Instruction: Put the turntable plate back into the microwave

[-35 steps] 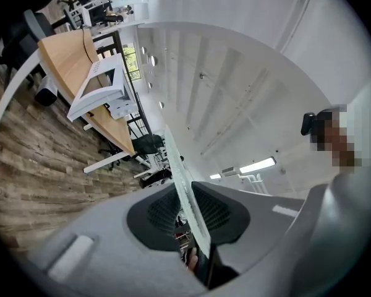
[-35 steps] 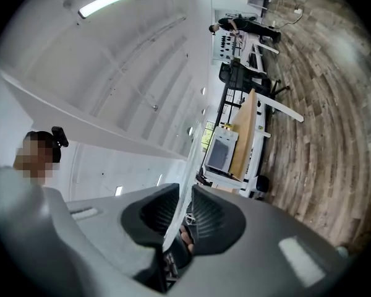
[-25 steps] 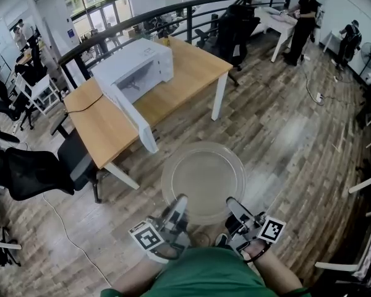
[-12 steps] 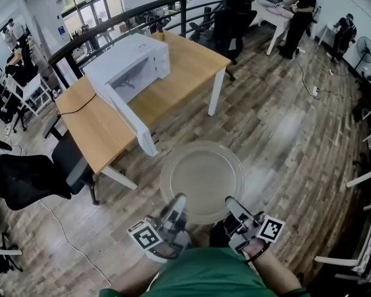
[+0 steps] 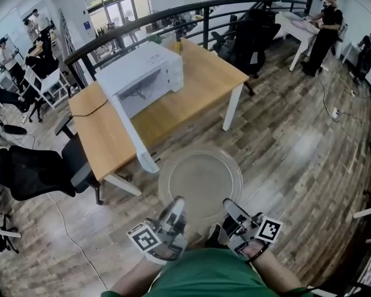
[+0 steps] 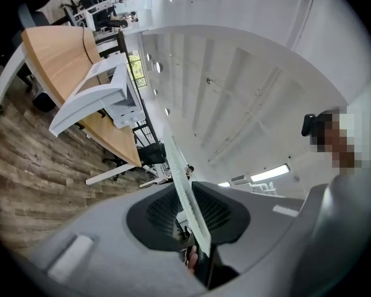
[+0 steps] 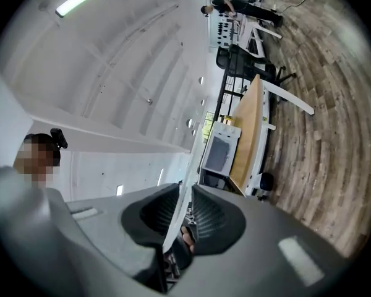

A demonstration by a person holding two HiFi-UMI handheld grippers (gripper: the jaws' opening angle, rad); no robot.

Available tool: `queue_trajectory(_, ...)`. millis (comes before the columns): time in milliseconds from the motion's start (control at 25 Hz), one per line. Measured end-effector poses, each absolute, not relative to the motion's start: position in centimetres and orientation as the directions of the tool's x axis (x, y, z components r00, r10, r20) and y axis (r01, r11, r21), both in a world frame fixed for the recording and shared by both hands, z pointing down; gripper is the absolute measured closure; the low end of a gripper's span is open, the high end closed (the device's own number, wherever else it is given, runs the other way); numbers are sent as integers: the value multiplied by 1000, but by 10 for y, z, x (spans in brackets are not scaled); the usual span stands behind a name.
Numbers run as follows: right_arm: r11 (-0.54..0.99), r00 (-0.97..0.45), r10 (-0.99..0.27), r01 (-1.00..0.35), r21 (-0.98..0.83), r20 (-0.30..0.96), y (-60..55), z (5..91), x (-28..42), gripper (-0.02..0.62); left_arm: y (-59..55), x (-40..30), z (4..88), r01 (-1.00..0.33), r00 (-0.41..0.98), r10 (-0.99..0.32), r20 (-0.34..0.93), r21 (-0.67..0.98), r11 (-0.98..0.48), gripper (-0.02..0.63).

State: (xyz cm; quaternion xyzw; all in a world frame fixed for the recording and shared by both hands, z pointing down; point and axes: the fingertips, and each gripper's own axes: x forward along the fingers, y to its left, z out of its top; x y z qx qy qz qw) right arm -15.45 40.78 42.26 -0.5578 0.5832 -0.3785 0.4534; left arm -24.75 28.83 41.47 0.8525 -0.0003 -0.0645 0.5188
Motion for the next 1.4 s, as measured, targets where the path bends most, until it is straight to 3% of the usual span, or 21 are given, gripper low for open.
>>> queue_trajectory(480, 149, -118, -986, -268, -952, -121, 407, 427, -52, 529, 302, -163, 420, -29, 973, -213, -85, 874, -485, 534)
queue_trajectory(1400, 142, -182, -979, -266, -953, -96, 277, 447, 60, 531, 181, -57, 439, -41, 960, -263, -92, 887, -460, 532)
